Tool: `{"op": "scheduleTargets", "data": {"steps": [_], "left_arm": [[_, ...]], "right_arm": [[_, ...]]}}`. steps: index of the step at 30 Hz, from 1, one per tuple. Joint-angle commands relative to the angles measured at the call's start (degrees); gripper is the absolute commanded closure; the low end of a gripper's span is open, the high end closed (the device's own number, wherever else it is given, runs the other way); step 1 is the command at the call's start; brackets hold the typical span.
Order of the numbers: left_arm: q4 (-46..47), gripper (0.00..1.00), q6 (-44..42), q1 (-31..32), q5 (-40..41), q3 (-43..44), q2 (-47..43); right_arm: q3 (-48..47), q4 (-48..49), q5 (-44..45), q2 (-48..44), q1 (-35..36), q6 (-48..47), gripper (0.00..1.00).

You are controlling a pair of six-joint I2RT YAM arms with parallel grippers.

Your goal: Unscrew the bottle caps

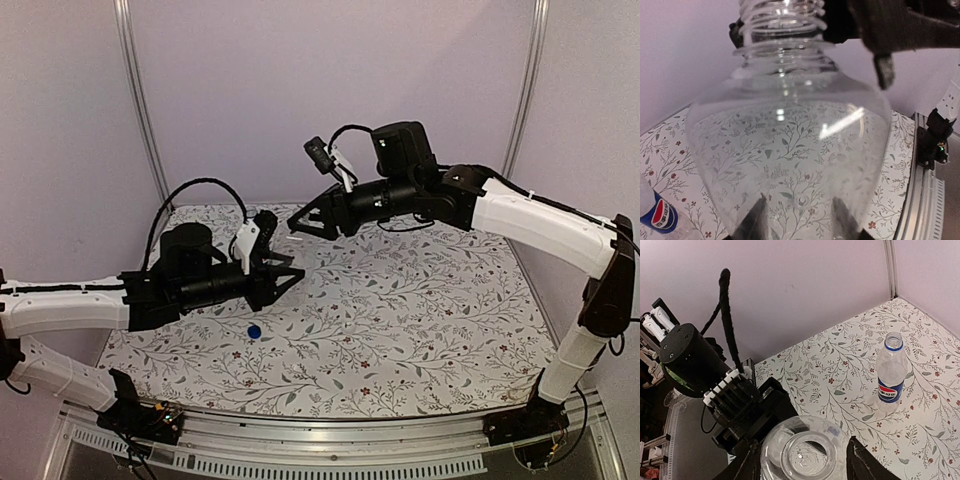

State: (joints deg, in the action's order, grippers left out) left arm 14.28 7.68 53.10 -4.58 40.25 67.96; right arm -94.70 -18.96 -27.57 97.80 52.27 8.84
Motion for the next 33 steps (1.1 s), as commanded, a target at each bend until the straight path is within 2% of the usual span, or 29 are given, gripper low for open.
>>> {"op": "scheduleTargets", "data": {"steps": [1,8,12,16,19,22,23,26,29,31,33], "left_arm": [[1.1,0.62,-1.6,1.3,1.6,2.1,1.0],[0.6,0.62,-2.2,1.9,2.7,2.6,1.4],[0.6,0.62,-2.2,1.9,3.6,2.6,1.4],[0.5,0.62,-2.1,1.9,4.0,2.7,1.4],[0.5,0.62,-1.9,1.9,4.3,2.6,1.4],[1.0,0.62,-1.8,1.9,4.0,2.4,1.5],[1.1,0.61,-1.7,1.9,3.9,2.3,1.5],[1.9,0.57,-1.5,1.9,3.7,1.9,1.5],[2.8,0.49,-1.1,1.9,3.7,1.4,1.3],[2.8,0.42,-0.7,1.8,3.9,1.2,1.3],[2.8,0.31,-0.2,1.8,4.3,1.0,1.0]], "right_arm": [[-2.0,-0.8,0.1,1.2,0.5,-0.5,0.46],[-2.1,-0.9,-0.4,2.0,0.5,-0.7,0.59],[-2.1,-1.3,-0.2,2.0,0.5,-0.9,0.62],[-2.1,-1.5,0.1,2.0,0.5,-1.2,0.72],[-2.1,-1.5,0.6,1.9,0.5,-1.3,0.82],[-2.1,-1.5,1.5,1.6,0.5,-1.7,1.00],[-2.2,-1.5,1.8,1.4,0.5,-1.7,1.00],[-2.2,-1.5,2.5,1.2,0.5,-2.0,1.00],[-2.2,-1.6,3.2,0.8,0.5,-2.1,1.00],[-2.0,-1.8,4.1,0.6,0.5,-2.5,1.00],[-1.7,-1.9,5.4,0.3,0.5,-2.8,1.00]]}}
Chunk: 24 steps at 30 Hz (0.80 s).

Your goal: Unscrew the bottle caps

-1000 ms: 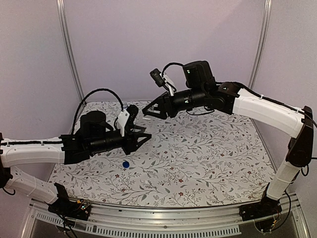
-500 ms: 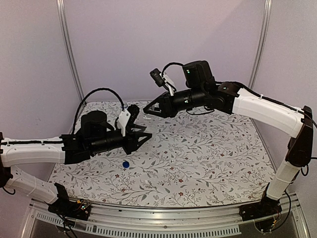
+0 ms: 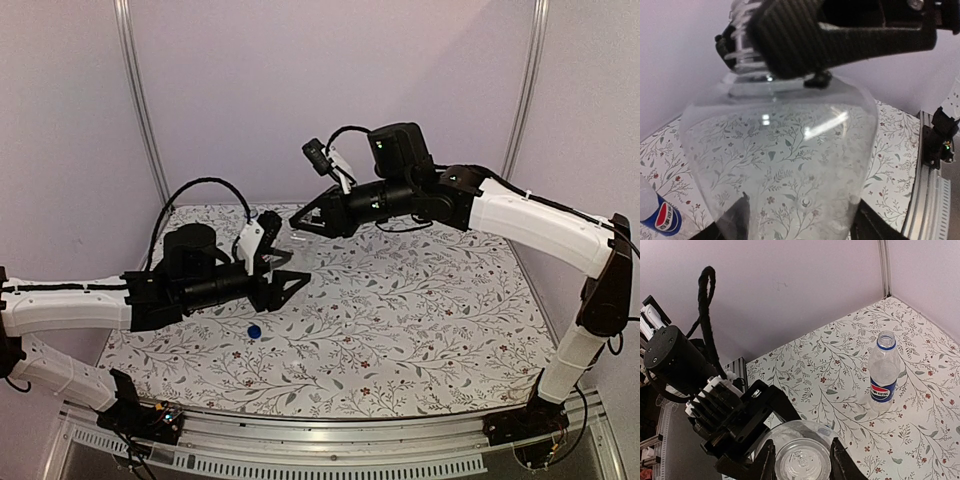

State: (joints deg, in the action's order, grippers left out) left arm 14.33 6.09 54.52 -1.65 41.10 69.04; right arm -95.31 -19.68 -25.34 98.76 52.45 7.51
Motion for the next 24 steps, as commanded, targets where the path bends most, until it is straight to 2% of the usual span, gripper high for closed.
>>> {"op": "scheduleTargets", "data": {"steps": [1,4,5,10,19,24], "left_arm": [[2.9,0.24,1.7,0.4,1.5,0.0,-0.4],[3.4,0.04,2.3,0.4,3.4,-1.1,-2.0],[3.6,0.01,2.5,0.3,3.7,-1.5,-2.8],[3.0,0.00,2.9,0.2,5.7,-2.5,-7.0],[-1.2,0.00,4.0,-0.1,13.6,-3.6,-16.7],[-2.4,0.00,4.3,-0.7,15.5,-4.3,-20.3]], "right_arm": [[-0.7,-1.2,3.8,-1.0,0.3,-1.7,1.00],[0.3,-1.3,5.8,-1.9,0.2,-2.1,1.00],[0.6,-1.4,6.7,-2.1,0.1,-2.4,1.00],[2.5,-1.5,11.4,-3.4,-2.2,-3.5,1.00],[5.3,-0.8,26.7,-0.3,-5.9,-6.1,1.00],[5.8,1.4,28.2,3.8,-8.0,-6.5,1.00]]}}
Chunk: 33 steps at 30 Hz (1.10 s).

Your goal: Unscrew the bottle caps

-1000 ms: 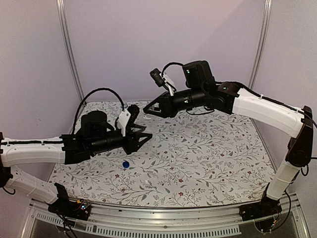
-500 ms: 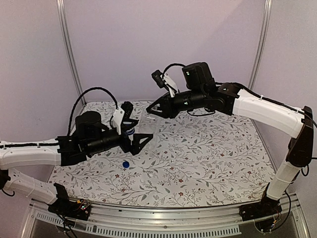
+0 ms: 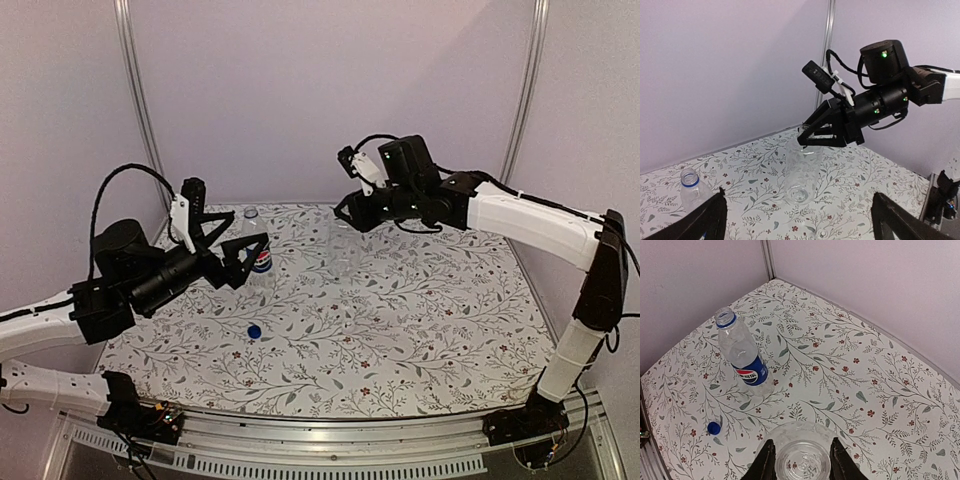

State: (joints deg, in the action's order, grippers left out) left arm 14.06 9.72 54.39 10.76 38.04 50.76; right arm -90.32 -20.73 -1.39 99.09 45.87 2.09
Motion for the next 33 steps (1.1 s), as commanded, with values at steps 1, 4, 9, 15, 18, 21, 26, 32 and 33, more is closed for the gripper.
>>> {"op": "scheduleTargets", "data": {"steps": [1,4,9,15,18,21,26,32,33], "left_arm": [[-2.3,0.00,0.7,-0.6,3.2,-1.3,-2.4],[-2.9,0.00,1.0,-0.8,3.1,-1.4,-2.7],[-3.3,0.00,1.0,-1.0,2.9,-1.3,-2.1],[-3.4,0.00,0.8,-1.2,2.7,-1.2,-1.5],[-3.4,0.00,0.6,-1.4,2.6,-1.2,-1.3],[-3.4,0.00,0.5,-1.4,2.6,-1.4,-1.1],[-3.4,0.00,0.6,-1.5,2.5,-1.7,-1.1],[-3.4,0.00,0.9,-1.6,2.5,-2.0,-1.5],[-3.5,0.00,0.9,-1.6,2.5,-2.1,-1.5]], "right_arm": [[0.8,2.8,4.2,4.4,-1.8,-1.1,1.00],[0.8,4.1,4.6,6.5,-2.3,-1.2,1.00],[0.6,5.6,6.3,9.0,-2.7,-1.4,1.00],[1.9,7.2,6.1,11.2,-3.2,-1.5,0.98],[3.0,8.0,5.8,11.4,-3.3,-1.5,0.96],[4.1,8.7,5.7,11.6,-3.4,-1.5,0.94],[6.1,9.7,5.6,11.2,-3.5,-1.1,0.90],[7.8,10.0,5.9,10.4,-3.8,-1.0,0.80],[8.0,10.0,6.0,10.2,-3.9,-1.0,0.78]]}}
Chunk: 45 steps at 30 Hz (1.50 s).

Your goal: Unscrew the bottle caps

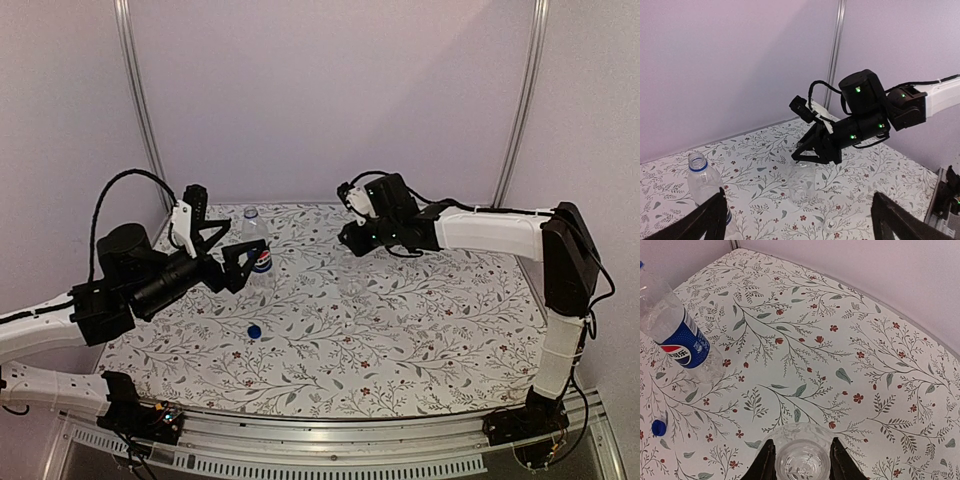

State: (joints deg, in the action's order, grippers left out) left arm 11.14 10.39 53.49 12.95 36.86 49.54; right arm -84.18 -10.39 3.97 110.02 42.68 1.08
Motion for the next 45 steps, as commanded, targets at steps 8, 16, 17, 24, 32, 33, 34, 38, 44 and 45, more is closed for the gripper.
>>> {"op": "scheduleTargets", "data": {"steps": [8,16,17,24,32,33,34,38,44,45], "left_arm": [[-0.5,0.00,0.4,-0.8,0.4,-1.3,-0.7],[-0.7,0.00,0.0,-1.0,0.8,-1.2,-0.8],[-0.7,0.00,0.0,-1.0,0.8,-1.2,-0.8],[-0.9,0.00,-0.1,-1.4,0.8,-1.2,-0.7],[-1.2,0.00,-0.9,-1.9,0.7,-0.8,-0.2],[-1.2,0.00,-1.0,-2.0,0.7,-0.7,-0.1],[-1.3,0.00,-1.2,-2.1,0.7,-0.6,-0.1],[-2.7,0.00,-1.4,-2.8,1.0,0.4,0.0],[-7.4,0.00,-1.3,-4.9,2.5,3.3,0.7],[-8.3,0.00,-1.1,-5.5,2.7,3.8,0.9]], "right_arm": [[3.2,-0.2,1.1,-2.4,-1.0,0.1,0.62],[3.7,-0.2,1.9,-3.6,-1.0,0.1,0.47],[3.7,-0.3,2.0,-3.7,-1.0,0.1,0.45],[3.1,-0.4,2.5,-5.0,-1.0,-0.1,0.30],[2.9,-0.9,0.5,-7.5,-1.1,0.3,0.05],[2.9,-0.9,0.2,-7.8,-1.1,0.4,0.03],[3.0,-1.0,-0.2,-8.3,-1.0,0.6,0.01],[3.5,-1.4,-0.9,-10.3,-1.0,1.2,0.01],[4.3,-2.9,-2.9,-14.8,-2.6,2.6,0.01],[4.6,-3.2,-3.3,-15.7,-3.3,3.3,0.01]]}}
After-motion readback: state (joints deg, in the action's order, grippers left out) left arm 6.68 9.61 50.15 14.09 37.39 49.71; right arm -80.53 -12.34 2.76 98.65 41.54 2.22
